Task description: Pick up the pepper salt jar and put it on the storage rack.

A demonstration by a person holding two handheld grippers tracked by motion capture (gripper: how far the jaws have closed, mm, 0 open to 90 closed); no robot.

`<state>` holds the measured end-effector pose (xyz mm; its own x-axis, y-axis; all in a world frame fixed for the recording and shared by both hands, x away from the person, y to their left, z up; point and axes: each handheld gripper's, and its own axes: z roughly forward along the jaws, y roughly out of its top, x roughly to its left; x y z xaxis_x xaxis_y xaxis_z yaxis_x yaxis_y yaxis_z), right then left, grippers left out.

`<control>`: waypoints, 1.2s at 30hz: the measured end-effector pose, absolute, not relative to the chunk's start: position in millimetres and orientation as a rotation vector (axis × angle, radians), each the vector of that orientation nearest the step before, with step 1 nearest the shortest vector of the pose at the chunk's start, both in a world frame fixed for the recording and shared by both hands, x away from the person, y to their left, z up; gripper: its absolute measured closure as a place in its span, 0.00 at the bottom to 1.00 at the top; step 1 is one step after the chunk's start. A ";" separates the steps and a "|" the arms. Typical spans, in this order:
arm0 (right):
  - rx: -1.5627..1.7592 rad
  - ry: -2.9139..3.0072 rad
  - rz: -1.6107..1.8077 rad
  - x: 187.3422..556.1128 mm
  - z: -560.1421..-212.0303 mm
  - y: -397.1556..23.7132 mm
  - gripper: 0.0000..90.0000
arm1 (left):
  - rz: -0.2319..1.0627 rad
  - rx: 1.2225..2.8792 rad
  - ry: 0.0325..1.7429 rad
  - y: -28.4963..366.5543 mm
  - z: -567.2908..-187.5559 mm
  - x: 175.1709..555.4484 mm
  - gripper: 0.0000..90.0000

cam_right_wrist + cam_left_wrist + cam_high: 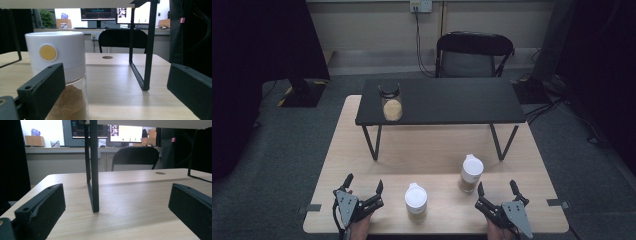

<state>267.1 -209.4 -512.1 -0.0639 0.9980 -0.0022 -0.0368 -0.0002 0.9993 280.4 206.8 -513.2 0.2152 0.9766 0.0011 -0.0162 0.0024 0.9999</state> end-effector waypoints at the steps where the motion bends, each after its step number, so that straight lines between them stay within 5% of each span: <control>1: 1.148 1.227 1.274 266.7 -511.9 -209.4 0.01 | 1.056 1.292 1.037 206.8 -513.2 280.4 0.00; 36: 1.059 1.202 1.360 229.6 -451.7 -177.8 0.00 | 1.065 1.287 1.047 206.4 -513.2 280.5 0.00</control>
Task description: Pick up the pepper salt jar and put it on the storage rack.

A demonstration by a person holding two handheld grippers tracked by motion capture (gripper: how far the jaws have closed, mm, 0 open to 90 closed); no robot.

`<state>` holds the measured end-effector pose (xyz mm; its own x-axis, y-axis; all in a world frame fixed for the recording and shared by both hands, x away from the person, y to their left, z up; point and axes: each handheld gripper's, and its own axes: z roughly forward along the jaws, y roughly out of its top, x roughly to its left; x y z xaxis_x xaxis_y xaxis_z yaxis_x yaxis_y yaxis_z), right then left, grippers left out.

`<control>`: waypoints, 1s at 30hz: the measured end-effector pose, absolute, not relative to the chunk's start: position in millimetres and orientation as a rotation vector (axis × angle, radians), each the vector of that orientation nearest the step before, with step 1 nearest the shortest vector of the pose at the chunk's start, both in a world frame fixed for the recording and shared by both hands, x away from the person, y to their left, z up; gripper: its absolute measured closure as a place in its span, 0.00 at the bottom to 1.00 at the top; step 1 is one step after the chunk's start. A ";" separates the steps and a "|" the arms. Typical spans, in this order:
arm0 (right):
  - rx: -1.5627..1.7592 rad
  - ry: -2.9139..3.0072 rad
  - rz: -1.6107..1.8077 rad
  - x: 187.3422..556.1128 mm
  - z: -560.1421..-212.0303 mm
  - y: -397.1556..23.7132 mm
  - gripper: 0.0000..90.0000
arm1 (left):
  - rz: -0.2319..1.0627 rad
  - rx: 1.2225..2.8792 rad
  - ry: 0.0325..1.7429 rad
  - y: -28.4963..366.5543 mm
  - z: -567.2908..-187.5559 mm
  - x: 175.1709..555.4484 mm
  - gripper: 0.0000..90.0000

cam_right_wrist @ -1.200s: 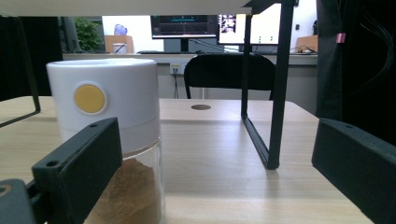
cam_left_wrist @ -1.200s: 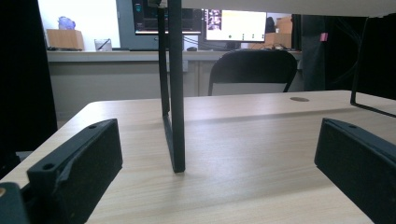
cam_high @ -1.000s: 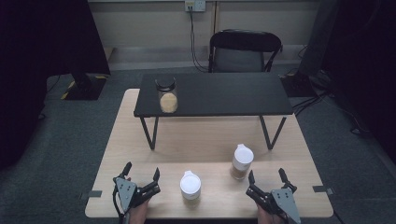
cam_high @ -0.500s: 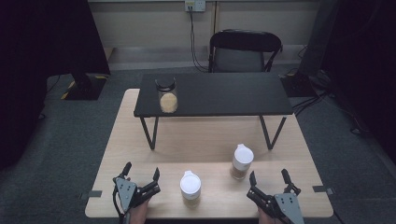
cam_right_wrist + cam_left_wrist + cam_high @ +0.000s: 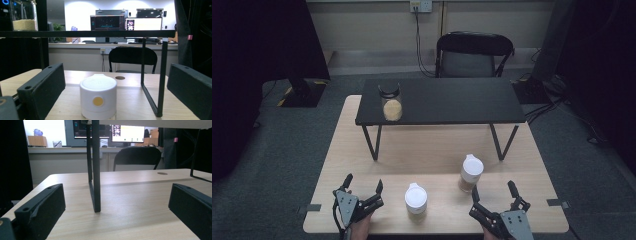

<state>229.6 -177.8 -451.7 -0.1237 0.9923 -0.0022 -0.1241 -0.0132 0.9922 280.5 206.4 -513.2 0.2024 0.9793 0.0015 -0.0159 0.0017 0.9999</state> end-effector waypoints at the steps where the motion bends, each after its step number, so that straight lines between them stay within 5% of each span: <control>1: 1.057 1.204 1.364 229.2 -450.8 -176.0 0.00 | 1.065 1.287 1.047 206.4 -513.1 280.5 0.00; 30: 0.898 1.398 1.445 212.6 -428.9 -88.7 0.00 | 1.065 1.286 1.046 206.4 -513.2 280.5 0.00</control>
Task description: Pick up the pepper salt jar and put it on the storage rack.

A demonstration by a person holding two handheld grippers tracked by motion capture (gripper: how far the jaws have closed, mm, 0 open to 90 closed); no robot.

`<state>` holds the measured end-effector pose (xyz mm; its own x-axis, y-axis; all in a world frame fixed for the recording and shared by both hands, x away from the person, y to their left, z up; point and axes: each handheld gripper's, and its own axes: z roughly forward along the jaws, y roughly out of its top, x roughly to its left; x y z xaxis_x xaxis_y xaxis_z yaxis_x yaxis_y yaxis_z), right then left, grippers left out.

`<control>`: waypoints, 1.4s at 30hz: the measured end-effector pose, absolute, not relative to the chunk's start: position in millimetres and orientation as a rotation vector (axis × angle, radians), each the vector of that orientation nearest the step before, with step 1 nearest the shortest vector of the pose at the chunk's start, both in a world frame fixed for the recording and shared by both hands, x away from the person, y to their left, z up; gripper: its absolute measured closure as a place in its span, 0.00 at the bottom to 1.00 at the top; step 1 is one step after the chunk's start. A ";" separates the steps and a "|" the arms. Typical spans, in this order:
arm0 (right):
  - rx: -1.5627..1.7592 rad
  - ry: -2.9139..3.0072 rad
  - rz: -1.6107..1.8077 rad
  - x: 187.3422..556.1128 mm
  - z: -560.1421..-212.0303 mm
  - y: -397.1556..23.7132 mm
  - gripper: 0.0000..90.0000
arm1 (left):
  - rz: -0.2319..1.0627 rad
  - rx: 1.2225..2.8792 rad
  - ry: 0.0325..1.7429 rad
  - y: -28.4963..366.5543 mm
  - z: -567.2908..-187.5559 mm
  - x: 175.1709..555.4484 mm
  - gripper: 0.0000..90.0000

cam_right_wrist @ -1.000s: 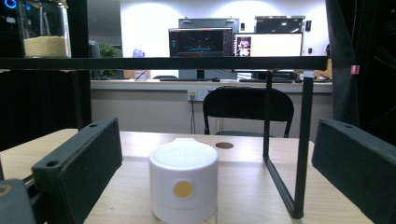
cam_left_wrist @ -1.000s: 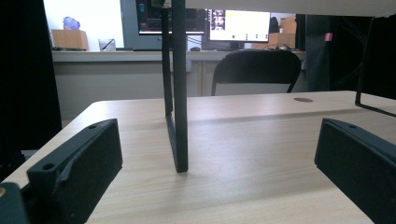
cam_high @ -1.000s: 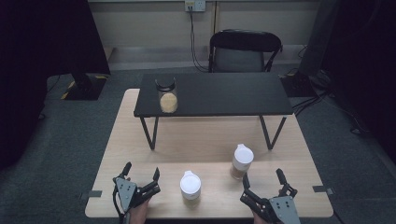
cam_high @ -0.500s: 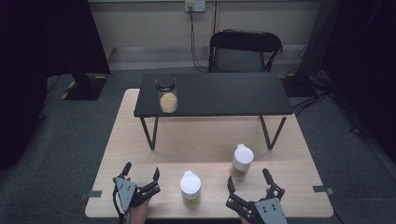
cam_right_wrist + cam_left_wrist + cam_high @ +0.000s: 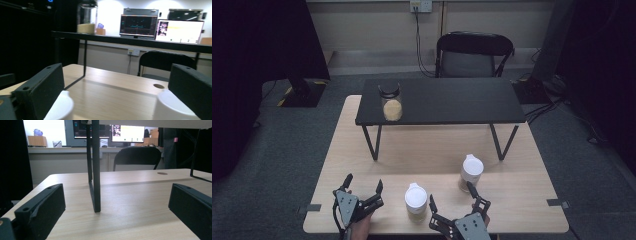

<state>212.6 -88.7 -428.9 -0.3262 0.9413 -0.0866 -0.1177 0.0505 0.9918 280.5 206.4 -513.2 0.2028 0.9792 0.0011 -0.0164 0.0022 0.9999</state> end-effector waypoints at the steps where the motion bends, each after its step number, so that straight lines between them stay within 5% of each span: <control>1: 0.895 1.402 1.449 212.3 -428.3 -86.0 0.00 | 1.065 1.286 1.046 206.4 -513.2 280.5 0.00; 42: 0.886 1.556 1.450 214.9 -462.1 -21.1 0.15 | 1.066 1.286 1.047 206.3 -513.2 280.5 0.00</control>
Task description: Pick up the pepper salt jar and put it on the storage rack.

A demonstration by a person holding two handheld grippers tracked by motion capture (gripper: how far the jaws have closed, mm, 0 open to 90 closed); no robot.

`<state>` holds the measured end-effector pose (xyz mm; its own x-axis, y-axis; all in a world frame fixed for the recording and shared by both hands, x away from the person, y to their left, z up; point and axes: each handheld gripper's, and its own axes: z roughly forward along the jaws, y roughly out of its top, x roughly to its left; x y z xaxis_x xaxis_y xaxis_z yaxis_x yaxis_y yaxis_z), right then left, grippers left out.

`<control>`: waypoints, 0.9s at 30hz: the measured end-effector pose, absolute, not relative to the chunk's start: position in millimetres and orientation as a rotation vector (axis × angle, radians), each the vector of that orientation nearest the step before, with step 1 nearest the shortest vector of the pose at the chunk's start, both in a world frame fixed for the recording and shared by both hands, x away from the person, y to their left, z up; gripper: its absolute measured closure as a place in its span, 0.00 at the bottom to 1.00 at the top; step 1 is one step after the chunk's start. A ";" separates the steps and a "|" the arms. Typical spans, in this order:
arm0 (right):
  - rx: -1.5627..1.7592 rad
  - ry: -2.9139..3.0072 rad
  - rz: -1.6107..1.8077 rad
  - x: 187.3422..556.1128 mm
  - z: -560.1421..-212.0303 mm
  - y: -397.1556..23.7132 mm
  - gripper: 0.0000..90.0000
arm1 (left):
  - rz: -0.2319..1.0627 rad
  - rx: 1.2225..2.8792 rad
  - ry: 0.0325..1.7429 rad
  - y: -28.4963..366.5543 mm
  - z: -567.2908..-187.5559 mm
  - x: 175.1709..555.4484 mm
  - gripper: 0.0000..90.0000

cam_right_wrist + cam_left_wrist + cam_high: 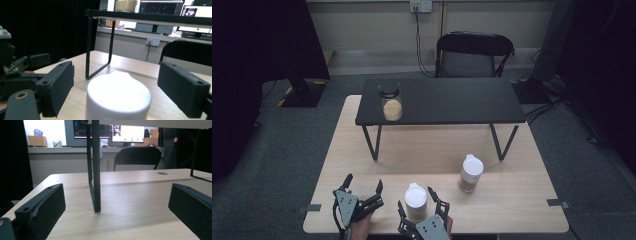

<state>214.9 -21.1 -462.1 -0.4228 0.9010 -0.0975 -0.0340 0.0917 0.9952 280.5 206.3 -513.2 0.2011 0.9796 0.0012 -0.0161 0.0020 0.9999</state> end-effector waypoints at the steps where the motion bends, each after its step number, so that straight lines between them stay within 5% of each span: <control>1: 0.887 1.557 1.447 215.0 -463.4 -20.7 0.15 | 1.066 1.286 1.048 206.3 -513.2 280.5 0.01; 27: 0.987 1.650 1.391 220.7 -487.9 -20.4 0.26 | 1.068 1.286 1.049 206.3 -513.2 280.5 0.01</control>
<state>220.7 -20.4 -487.9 -0.4218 0.9044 -0.0642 0.0894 0.1120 0.9897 280.5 206.3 -513.2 0.1994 0.9799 0.0019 -0.0158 0.0013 0.9999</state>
